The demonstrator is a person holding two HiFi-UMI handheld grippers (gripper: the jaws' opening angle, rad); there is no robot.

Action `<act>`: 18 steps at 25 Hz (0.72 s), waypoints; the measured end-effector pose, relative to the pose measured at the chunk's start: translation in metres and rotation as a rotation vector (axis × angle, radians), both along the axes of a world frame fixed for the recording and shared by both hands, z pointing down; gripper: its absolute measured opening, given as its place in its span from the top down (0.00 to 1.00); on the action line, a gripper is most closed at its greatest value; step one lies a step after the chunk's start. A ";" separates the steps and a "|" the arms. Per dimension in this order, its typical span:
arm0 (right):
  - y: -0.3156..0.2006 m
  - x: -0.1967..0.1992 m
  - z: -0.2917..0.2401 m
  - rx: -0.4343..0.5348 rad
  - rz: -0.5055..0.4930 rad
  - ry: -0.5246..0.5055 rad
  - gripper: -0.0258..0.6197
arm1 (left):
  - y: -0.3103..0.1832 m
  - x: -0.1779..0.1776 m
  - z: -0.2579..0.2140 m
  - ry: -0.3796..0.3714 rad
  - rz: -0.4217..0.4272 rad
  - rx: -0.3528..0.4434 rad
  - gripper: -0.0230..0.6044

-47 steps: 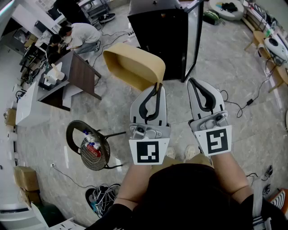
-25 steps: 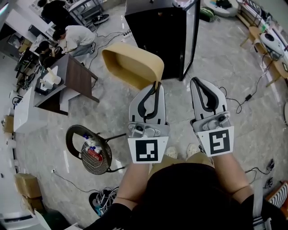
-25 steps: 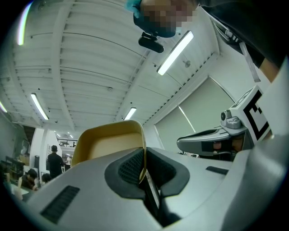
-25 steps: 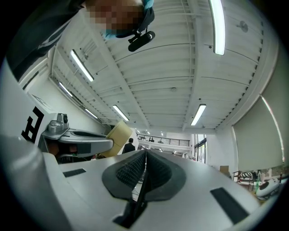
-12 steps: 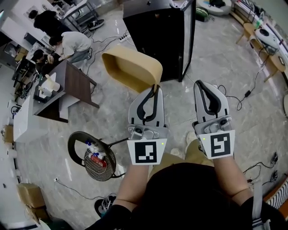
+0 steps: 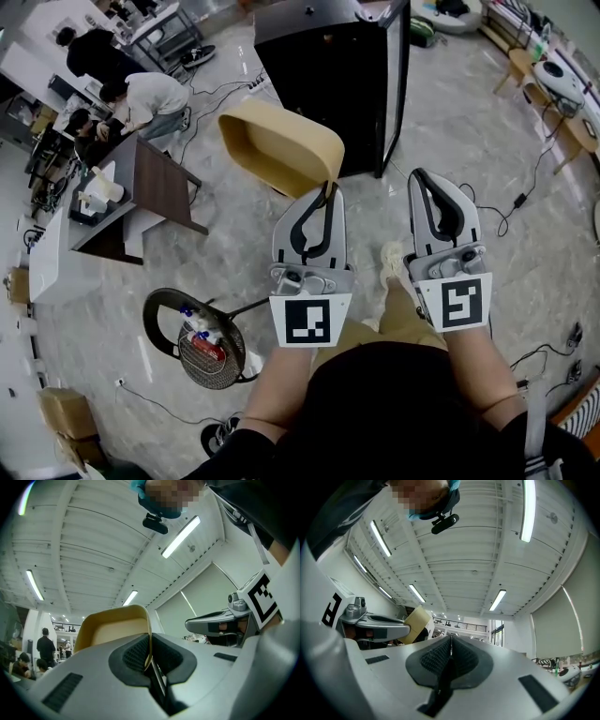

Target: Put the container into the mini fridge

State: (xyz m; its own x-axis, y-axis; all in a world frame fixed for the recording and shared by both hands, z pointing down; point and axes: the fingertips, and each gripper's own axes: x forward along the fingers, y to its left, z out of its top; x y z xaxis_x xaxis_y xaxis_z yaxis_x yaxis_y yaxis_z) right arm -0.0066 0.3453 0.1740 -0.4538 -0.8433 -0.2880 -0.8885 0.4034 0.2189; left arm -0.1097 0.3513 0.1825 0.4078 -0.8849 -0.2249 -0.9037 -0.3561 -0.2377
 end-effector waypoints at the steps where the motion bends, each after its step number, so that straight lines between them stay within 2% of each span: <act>1: -0.008 0.000 0.000 0.000 0.000 -0.004 0.90 | -0.008 0.000 0.001 0.005 -0.001 0.000 0.91; 4: -0.035 -0.002 0.000 0.002 -0.007 -0.033 0.90 | -0.033 -0.003 0.006 -0.003 -0.013 -0.010 0.91; 8: -0.076 0.000 0.008 -0.009 -0.023 -0.008 0.90 | -0.073 -0.002 0.010 -0.007 -0.028 -0.016 0.91; 12: -0.124 0.003 0.001 -0.024 -0.028 -0.083 0.90 | -0.115 0.004 0.012 0.002 -0.042 -0.024 0.91; 16: -0.176 0.009 0.005 -0.034 -0.050 -0.058 0.90 | -0.163 0.013 0.014 0.022 -0.052 -0.053 0.91; 18: -0.203 0.011 0.003 -0.039 -0.066 -0.082 0.90 | -0.187 0.018 0.014 0.009 -0.059 -0.055 0.91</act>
State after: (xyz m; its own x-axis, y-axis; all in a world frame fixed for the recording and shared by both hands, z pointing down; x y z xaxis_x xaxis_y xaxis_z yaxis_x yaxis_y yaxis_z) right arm 0.0043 0.1424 0.1769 -0.4847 -0.8239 -0.2937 -0.8742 0.4680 0.1296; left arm -0.0920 0.1644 0.1968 0.3525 -0.9187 -0.1783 -0.9256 -0.3142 -0.2110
